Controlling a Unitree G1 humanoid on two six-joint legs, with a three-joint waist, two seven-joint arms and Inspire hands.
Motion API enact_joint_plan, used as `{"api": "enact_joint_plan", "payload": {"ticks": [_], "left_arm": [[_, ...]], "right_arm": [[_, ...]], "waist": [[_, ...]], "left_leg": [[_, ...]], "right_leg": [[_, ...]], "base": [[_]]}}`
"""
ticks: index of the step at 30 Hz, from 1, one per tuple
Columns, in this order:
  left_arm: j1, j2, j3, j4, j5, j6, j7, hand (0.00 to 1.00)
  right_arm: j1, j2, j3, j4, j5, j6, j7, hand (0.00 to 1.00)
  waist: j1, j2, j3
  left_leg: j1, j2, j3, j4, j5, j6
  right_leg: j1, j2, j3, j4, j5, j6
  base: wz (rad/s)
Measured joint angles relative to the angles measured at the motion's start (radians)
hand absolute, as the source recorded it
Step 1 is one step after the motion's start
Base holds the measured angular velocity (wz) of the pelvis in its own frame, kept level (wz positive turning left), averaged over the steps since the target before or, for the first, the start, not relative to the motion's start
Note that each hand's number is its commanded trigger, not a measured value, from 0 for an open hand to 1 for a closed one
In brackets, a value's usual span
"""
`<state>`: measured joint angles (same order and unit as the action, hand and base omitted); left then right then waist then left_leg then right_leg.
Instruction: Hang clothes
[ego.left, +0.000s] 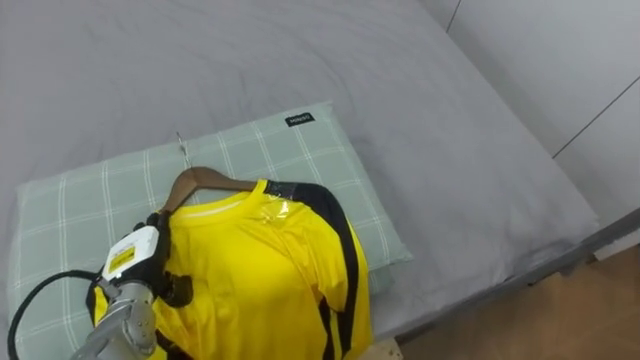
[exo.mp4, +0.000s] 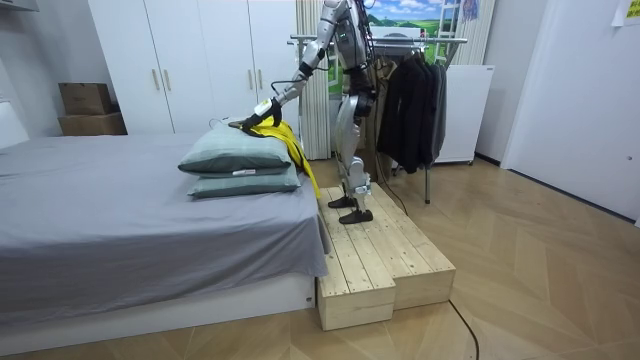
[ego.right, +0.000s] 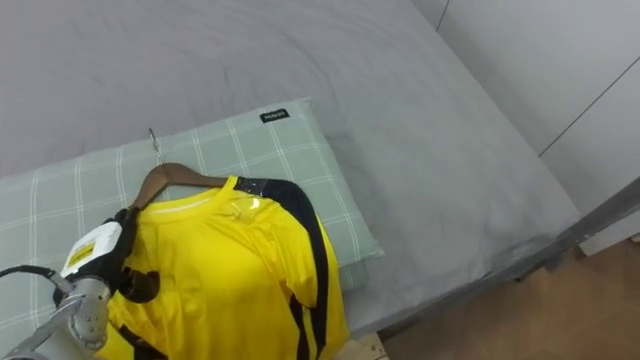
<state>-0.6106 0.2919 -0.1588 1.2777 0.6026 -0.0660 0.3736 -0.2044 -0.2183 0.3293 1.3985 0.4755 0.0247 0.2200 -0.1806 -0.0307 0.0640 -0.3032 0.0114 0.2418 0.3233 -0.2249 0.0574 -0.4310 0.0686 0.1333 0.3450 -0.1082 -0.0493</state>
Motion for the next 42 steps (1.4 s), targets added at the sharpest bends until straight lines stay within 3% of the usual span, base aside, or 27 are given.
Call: {"api": "enact_joint_plan", "payload": {"ticks": [6,11,17,24,42], "left_arm": [[0.000,0.001,0.020,0.022,-0.004,0.004,0.056,0.00],[0.001,0.001,0.087,0.065,-0.004,0.032,0.087,0.00],[0.009,0.001,0.087,0.076,-0.016,0.038,0.095,0.00],[0.009,0.001,0.078,0.076,-0.131,0.050,0.094,0.00],[0.008,0.001,0.084,0.070,-0.131,0.059,0.072,0.00]], "right_arm": [[-0.003,0.001,-0.003,0.000,-0.007,0.021,-0.012,0.00],[-0.002,0.011,-0.007,0.000,-0.019,0.022,-0.021,0.00],[0.000,0.019,-0.003,0.005,-0.020,0.022,-0.023,0.00],[0.002,0.020,0.017,0.005,0.001,0.021,-0.036,0.00],[-0.005,0.019,0.020,0.005,0.012,0.018,-0.031,0.00]], "waist": [[0.026,0.000,-0.0016],[0.037,-0.014,-0.0159],[0.042,-0.028,-0.0228],[0.044,-0.027,-0.0219],[0.043,-0.013,-0.0129]], "left_leg": [[0.000,0.002,0.001,0.003,0.000,0.000],[0.005,0.004,0.005,0.002,0.000,0.000],[0.018,0.009,0.000,0.005,0.001,0.001],[0.013,0.010,0.001,0.011,0.001,0.001],[-0.017,0.011,-0.007,0.016,0.000,0.001]], "right_leg": [[0.000,0.002,-0.001,0.001,0.002,-0.002],[0.002,0.003,0.002,0.004,0.003,-0.003],[0.019,0.001,-0.003,-0.002,0.004,-0.001],[0.019,-0.001,-0.003,-0.003,0.009,0.002],[-0.005,-0.001,-0.011,0.001,0.010,0.000]], "base": [[0.00],[-0.01],[0.01],[0.00],[0.00]]}}
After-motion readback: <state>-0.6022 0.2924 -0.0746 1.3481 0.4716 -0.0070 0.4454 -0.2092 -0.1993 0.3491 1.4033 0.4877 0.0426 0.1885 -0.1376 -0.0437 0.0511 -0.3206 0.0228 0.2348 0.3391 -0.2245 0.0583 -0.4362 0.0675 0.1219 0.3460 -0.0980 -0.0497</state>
